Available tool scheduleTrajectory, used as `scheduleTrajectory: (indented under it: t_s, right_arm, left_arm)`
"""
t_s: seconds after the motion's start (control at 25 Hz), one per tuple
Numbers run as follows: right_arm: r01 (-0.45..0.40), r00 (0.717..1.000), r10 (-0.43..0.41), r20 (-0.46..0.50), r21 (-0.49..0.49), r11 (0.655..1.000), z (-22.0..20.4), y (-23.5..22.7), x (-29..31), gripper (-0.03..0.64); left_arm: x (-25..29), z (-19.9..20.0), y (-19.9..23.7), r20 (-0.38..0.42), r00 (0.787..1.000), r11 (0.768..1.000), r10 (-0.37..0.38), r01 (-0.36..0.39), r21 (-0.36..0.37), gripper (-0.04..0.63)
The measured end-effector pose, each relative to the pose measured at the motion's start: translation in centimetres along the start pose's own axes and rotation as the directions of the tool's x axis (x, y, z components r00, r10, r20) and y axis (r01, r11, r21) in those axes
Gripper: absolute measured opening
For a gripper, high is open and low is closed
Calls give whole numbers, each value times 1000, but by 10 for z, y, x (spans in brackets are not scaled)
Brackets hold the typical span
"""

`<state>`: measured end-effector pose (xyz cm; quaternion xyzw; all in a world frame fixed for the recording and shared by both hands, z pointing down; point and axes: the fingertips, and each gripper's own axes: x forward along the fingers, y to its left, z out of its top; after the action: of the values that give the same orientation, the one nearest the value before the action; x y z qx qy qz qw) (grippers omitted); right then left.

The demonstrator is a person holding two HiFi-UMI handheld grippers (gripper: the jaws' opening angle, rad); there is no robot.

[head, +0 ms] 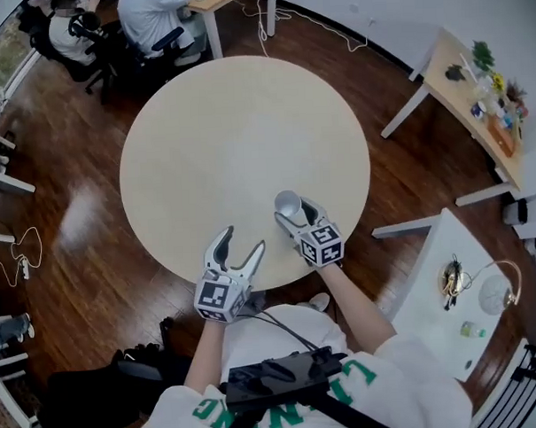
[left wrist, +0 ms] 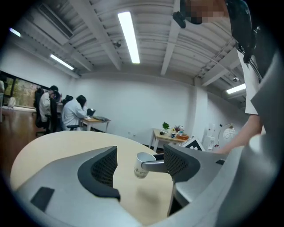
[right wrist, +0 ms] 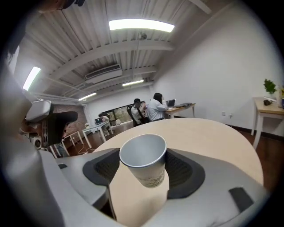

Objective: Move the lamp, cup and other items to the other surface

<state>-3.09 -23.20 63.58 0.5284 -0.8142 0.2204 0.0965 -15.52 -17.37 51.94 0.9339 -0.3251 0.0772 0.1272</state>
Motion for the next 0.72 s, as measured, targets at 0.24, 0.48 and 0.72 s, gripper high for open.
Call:
scheduleTrajectory:
  t_s: [0.24,0.48,0.72]
  right_arm:
    - [-143,989,141,-38,-43,989,12,50,112,342]
    - [-179,981,177,-74,-15,984,4,65,187,344]
    - [-154,982,152,-116,-10,988,-17,68,219,347]
  left_arm:
    - [-34,-5,67,-24,989,985,145,-146,-87,324]
    - [-52,-6,134,-16,975,974,221,-221,-54,324]
    - [-69,-13,167,-31,966,963,258,-260,-69,324]
